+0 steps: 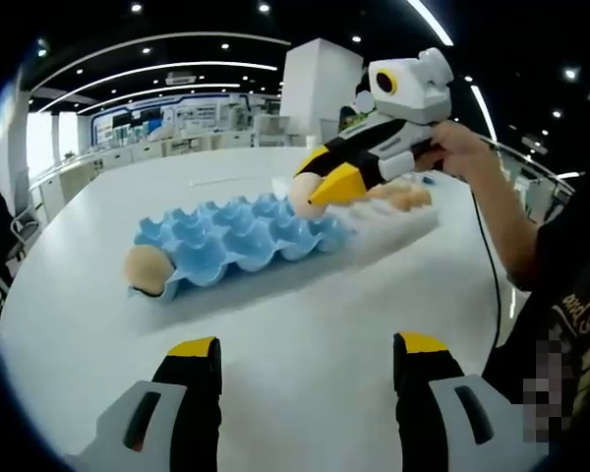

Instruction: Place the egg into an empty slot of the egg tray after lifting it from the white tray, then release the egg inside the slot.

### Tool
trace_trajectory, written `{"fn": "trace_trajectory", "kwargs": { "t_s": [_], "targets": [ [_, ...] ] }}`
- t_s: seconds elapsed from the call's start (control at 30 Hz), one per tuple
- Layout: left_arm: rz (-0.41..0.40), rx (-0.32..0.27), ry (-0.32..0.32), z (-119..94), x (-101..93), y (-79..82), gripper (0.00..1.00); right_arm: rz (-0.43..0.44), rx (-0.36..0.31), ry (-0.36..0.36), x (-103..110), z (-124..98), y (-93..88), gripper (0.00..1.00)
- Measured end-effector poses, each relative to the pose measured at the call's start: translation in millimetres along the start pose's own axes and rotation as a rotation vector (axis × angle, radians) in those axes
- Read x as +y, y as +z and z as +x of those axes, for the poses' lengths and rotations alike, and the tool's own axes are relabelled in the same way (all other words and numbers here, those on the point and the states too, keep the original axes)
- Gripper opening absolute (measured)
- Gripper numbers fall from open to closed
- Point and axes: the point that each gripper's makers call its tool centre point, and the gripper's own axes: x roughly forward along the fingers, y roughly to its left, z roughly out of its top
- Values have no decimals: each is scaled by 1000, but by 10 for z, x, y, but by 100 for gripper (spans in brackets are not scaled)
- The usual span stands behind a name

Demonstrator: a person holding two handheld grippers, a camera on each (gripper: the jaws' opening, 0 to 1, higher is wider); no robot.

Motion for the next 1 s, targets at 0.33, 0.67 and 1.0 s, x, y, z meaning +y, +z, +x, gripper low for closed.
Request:
{"fn": "trace_trajectory", "kwargs": {
  "t_s": [0.33,0.67,1.0],
  "targets": [
    [-8,-3,14,-44,50,-21,72,-17,-5,25,82,98,82,26],
    [-19,-6,25,-84,87,-43,72,-32,-6,54,146,208,147,26],
    [-27,-9,34,-116,119,-60,72,-41,-5,76,213,287,180,26]
  ]
}}
